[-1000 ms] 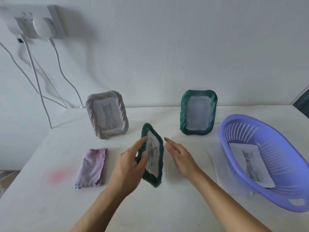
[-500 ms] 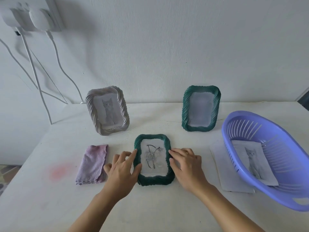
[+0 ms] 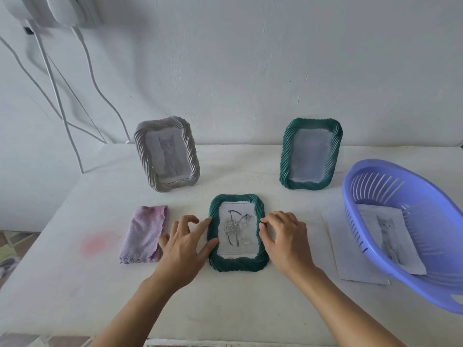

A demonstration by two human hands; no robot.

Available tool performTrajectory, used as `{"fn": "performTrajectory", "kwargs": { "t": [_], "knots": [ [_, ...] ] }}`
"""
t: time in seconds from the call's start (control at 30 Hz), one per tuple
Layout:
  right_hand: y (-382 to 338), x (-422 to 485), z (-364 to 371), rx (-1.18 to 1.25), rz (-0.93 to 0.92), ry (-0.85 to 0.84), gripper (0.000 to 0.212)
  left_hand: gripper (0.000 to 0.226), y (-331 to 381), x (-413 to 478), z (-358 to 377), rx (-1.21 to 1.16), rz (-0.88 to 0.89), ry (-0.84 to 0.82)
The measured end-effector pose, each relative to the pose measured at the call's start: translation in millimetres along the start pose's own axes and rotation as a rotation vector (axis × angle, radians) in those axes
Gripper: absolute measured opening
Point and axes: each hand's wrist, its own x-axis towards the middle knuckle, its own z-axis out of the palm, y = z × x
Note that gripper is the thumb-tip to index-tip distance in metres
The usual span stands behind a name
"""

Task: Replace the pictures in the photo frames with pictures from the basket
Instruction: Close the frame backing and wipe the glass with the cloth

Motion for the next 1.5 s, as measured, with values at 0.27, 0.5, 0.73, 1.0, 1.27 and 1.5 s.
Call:
{"fn": "performTrajectory", "kwargs": {
  "t": [0.27, 0.5, 0.73, 1.0, 1.27, 1.5],
  "knots": [
    [-18, 5, -1, 0.063, -0.008, 0.071, 0.01, 0.029, -74, 2, -49, -0.21, -0.386, 0.383],
    [-35, 8, -1, 0.18, 0.003, 0.026, 0.026, 0.055, -88, -11, -50, -0.17, -0.469, 0.182],
    [-24, 1, 4, 0.154, 0.065, -0.021, 0.029, 0.052, -80, -8, -57, -0.178, -0.417, 0.084],
    [-26, 0, -5, 0.198, 0.067, -0.082, 0.025, 0.028, -64, -5, -66, -0.398, -0.31, 0.111],
    [-49, 3, -42, 0.52, -0.085, -0.124, 0.031, 0.038, -18, -6, -78, -0.764, -0.171, 0.129],
    [-67, 4, -63, 0.698, -0.146, -0.212, 0.039, 0.032, 41, -9, -83, -1.058, -0.058, 0.016]
  ]
}}
